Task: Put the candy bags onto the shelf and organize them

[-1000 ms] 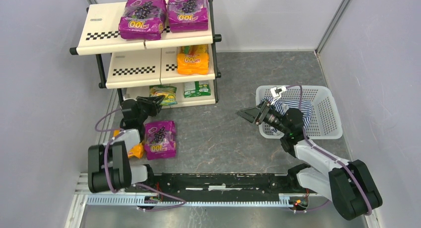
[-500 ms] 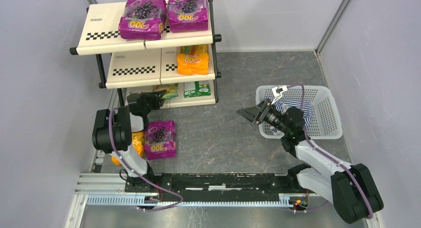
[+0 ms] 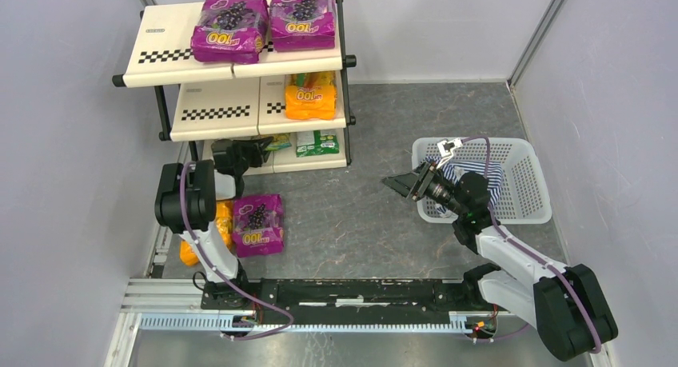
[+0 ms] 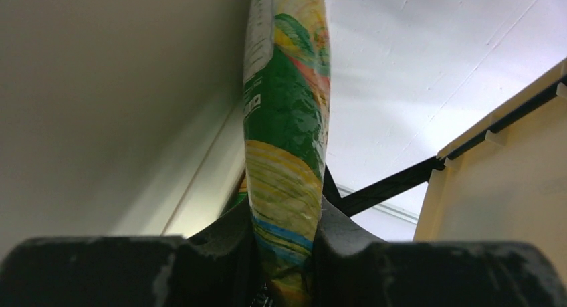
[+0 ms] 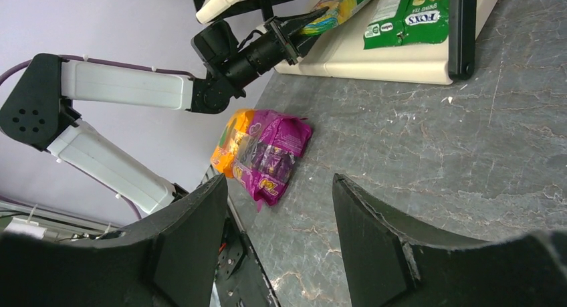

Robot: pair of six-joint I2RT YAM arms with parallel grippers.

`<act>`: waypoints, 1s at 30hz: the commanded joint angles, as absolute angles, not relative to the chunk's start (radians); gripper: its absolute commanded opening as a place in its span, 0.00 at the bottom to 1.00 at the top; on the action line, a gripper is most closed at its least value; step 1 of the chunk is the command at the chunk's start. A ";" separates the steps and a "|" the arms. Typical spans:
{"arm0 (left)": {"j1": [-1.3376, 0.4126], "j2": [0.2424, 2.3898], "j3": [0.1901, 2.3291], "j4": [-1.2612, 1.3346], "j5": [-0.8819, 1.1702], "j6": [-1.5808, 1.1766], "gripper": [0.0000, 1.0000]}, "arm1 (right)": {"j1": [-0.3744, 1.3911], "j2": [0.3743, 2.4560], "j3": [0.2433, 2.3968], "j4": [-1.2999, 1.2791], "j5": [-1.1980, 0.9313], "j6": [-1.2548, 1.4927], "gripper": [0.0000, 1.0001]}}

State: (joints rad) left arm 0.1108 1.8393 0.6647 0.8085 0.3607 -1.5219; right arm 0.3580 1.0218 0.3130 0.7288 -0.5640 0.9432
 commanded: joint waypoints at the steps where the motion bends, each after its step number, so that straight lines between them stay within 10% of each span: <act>1: 0.110 1.879 0.708 0.823 0.325 -1.530 0.23 | 0.355 1.003 0.335 0.743 -0.557 0.922 0.66; 30: 0.176 1.750 0.581 0.703 0.430 -1.473 0.76 | 0.355 0.986 0.323 0.698 -0.547 0.912 0.65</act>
State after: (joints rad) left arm 0.1505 1.7988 0.6273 0.7555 0.4034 -1.5257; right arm 0.3580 0.9955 0.3130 0.6785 -0.5564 0.9291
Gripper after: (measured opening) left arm 0.751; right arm 0.656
